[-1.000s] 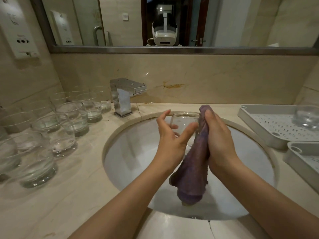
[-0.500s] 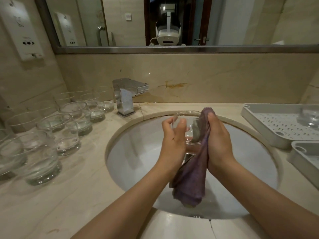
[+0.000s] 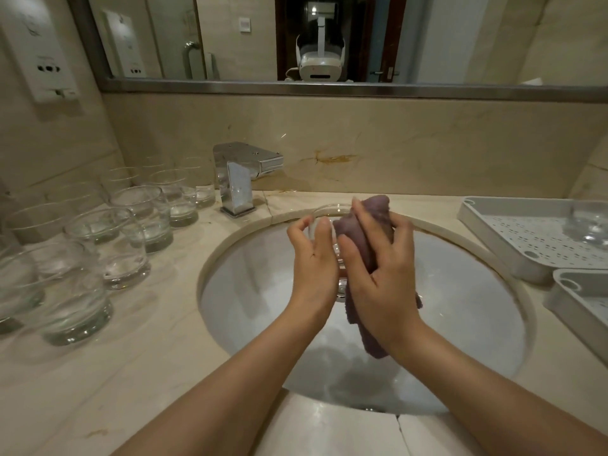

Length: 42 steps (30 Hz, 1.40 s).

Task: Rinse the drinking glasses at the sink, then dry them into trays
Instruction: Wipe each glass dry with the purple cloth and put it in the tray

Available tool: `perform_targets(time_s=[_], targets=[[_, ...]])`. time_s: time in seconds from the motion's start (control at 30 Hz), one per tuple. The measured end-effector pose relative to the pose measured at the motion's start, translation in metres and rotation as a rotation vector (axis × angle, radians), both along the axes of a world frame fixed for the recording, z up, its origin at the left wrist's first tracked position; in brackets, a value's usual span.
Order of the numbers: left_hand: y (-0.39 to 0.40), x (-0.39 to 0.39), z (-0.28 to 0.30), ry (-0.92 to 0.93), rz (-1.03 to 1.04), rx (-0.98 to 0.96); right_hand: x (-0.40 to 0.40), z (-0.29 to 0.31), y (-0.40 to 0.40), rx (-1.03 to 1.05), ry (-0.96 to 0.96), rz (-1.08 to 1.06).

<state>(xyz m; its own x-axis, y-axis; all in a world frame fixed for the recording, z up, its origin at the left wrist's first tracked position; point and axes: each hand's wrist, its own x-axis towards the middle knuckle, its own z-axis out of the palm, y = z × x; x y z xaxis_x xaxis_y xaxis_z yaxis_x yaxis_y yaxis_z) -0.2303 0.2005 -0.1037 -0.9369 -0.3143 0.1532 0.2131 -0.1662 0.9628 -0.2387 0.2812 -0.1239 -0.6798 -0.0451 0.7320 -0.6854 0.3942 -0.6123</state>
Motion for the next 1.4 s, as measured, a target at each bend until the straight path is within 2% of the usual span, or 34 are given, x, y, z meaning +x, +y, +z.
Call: perform_targets(time_s=[0.1,0.27,0.37,0.47,0.53,0.63,0.7,0.73,0.8,0.93,1.0,1.07,1.2,1.3,1.4], targets=[[0.01,0.006,-0.004,0.024,-0.021,-0.071,-0.005,0.013,0.007,-0.295,-0.172,0.055],[0.009,0.003,-0.005,-0.009,-0.106,-0.138,-0.014,0.027,0.018,-0.776,-0.784,0.288],[0.006,0.002,0.001,-0.003,-0.171,-0.211,-0.012,0.035,0.021,-0.867,-0.913,0.348],[0.003,0.0,0.004,-0.036,-0.133,-0.371,-0.012,0.035,0.022,-0.832,-0.837,0.264],[-0.001,-0.001,0.005,-0.032,-0.067,-0.333,-0.006,0.033,0.017,-0.549,-0.628,0.2],[-0.011,-0.008,0.005,-0.008,-0.019,-0.067,0.003,0.019,0.007,-0.016,-0.134,0.082],[-0.013,-0.009,0.002,-0.026,-0.032,0.005,0.0,0.003,0.001,0.153,0.031,0.041],[-0.012,-0.009,0.0,-0.028,-0.031,0.005,-0.002,-0.001,-0.001,0.128,0.026,0.036],[-0.003,-0.005,-0.002,-0.018,-0.017,-0.018,-0.005,0.004,-0.001,-0.095,-0.12,0.06],[0.011,0.004,-0.003,-0.011,-0.092,-0.098,-0.02,0.019,0.017,-0.66,-0.605,0.246],[0.008,0.003,-0.003,-0.011,-0.138,-0.106,-0.019,0.024,0.019,-0.78,-0.766,0.303],[0.004,0.0,-0.001,-0.03,-0.182,-0.137,-0.017,0.027,0.019,-0.814,-0.826,0.316],[0.001,0.0,0.001,-0.093,-0.164,-0.299,-0.017,0.033,0.023,-0.71,-0.775,0.238],[-0.004,-0.002,0.001,-0.057,-0.099,-0.239,-0.013,0.032,0.02,-0.332,-0.51,0.177],[-0.007,-0.003,-0.001,-0.062,-0.098,-0.087,-0.004,0.02,0.011,0.047,-0.22,0.091]])
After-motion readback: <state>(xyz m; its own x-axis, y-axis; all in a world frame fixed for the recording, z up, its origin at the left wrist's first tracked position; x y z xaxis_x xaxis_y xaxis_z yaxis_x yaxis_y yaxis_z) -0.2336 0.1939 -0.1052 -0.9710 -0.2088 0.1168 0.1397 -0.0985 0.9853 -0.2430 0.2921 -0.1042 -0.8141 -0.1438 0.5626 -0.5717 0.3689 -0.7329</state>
